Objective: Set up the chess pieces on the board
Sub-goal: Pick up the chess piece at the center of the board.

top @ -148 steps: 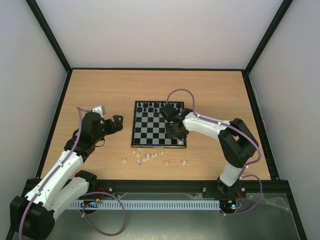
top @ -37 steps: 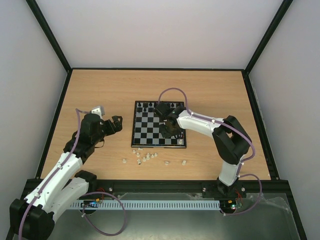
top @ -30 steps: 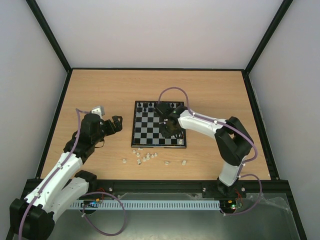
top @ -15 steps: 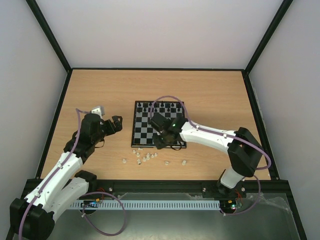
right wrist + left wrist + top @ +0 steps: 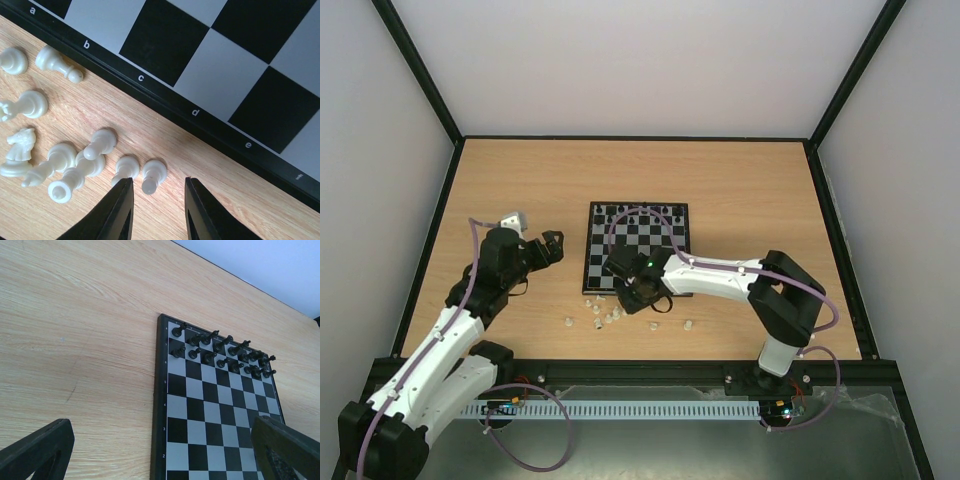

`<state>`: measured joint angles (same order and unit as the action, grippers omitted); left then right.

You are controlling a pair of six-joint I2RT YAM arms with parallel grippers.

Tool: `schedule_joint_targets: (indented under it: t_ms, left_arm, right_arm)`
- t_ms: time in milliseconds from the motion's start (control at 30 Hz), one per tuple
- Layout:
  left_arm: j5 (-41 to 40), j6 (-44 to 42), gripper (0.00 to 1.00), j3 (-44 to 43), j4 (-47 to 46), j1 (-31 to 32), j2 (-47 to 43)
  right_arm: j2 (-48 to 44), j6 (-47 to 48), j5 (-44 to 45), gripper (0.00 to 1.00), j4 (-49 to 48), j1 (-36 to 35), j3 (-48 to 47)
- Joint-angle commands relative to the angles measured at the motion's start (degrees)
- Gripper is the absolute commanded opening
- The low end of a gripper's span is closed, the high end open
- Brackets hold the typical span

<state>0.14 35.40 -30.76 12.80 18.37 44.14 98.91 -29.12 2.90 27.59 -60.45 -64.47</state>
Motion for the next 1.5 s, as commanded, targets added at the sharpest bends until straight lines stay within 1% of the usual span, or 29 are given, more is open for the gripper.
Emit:
schedule_joint_targets:
  t_ms: [0,133,200,533,667,833,967,1133,1300,1467]
  left_arm:
    - [-0.6,0.2,1.00,0.1,1.0,0.1,-1.0]
    - [-0.5,0.3,0.99,0.3,0.8,0.1,-0.9]
    - [-0.5,0.3,0.99,0.4,0.7,0.1,-1.0]
    - [-0.5,0.2,0.99,1.1,0.7,0.1,-1.4]
    - [-0.6,0.3,0.99,1.2,0.7,0.2,-1.4]
    - [-0.4,0.3,1.00,1.4,0.3,0.2,-1.4]
    - [-0.4,0.3,1.00,1.7,0.0,0.2,-1.3]
    - [-0.4,0.3,0.99,1.7,-0.1,0.1,-1.1]
    - [-0.4,0.2,0.99,1.7,-0.2,0.1,-0.9]
    - [-0.5,0.2,1.00,1.7,-0.4,0.0,-0.9]
  right_arm:
    - [1.5,-1.2,-0.3,0.29,0.4,-0.9,0.4]
    - [2.1,-1.5,-0.3,0.28,0.1,-1.3,0.5]
    - [2.4,-1.7,-0.2,0.26,0.1,-1.3,0.5]
    - [3.2,-2.1,0.0,0.25,-0.3,-1.5,1.1]
    - [3.5,-2.2,0.2,0.21,-0.1,-1.6,1.2]
    - [3.2,-2.3,0.8,0.12,0.1,-1.5,1.1]
    - [3.0,-2.0,1.3,0.07,0.6,-1.5,0.3]
    - [1.8,-1.4,3.4,0.07,3.0,-1.6,-2.0]
    - [-0.6,-0.3,6.8,0.07,7.3,-0.8,-6.3]
    - [-1.7,1.7,7.7,0.07,9.5,3.3,-9.0]
